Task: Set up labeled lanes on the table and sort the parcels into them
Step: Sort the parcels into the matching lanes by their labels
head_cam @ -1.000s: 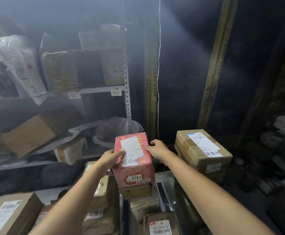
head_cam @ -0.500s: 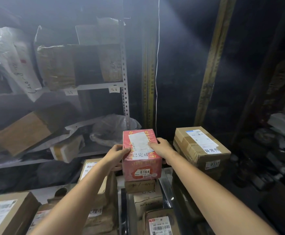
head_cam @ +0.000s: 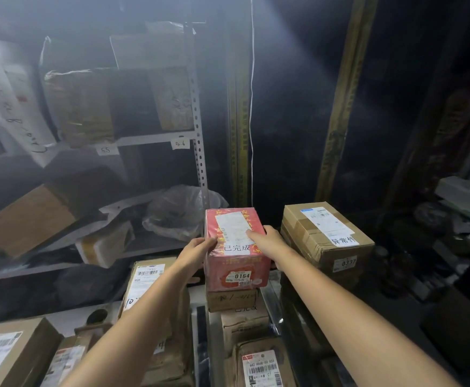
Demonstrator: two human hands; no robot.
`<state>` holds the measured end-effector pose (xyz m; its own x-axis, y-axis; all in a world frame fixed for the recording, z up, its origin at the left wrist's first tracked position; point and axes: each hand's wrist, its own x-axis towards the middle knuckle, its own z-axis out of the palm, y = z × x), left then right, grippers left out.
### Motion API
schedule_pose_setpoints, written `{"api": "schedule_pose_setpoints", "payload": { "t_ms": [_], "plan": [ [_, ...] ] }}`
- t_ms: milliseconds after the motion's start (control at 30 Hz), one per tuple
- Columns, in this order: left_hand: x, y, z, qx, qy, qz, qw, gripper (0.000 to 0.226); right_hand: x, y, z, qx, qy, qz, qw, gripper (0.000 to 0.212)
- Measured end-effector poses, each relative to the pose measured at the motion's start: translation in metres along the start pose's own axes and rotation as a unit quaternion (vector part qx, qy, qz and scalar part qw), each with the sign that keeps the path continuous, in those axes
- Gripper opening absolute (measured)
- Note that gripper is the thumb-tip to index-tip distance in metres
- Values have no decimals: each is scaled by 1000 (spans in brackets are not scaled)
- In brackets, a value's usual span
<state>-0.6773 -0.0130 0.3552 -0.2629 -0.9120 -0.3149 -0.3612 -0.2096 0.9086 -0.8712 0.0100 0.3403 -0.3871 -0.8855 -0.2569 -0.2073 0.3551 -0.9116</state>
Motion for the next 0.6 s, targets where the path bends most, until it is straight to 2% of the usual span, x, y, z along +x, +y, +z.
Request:
{"api": "schedule_pose_setpoints", "payload": {
  "t_ms": [133,300,433,533,600],
  "plan": [
    [0,-3,4,-37,11,-3,999,47,0,0,0,5,-6,10,1000,49],
    [1,-3,3,-61,17,-10,998,32,-1,0,-2,3,-4,28,1000,71],
    [5,-11,1,-62,27,-43,997,57,-1,-1,-1,-2,-6,34,999,72],
    [4,-15,0,-84,18,-82,993,64,0,0,-1,-1,-7,41,999,72],
    [9,-21,1,-79,4,-116,990,85,0,0,-1,7,-13,46,999,71]
  ]
}}
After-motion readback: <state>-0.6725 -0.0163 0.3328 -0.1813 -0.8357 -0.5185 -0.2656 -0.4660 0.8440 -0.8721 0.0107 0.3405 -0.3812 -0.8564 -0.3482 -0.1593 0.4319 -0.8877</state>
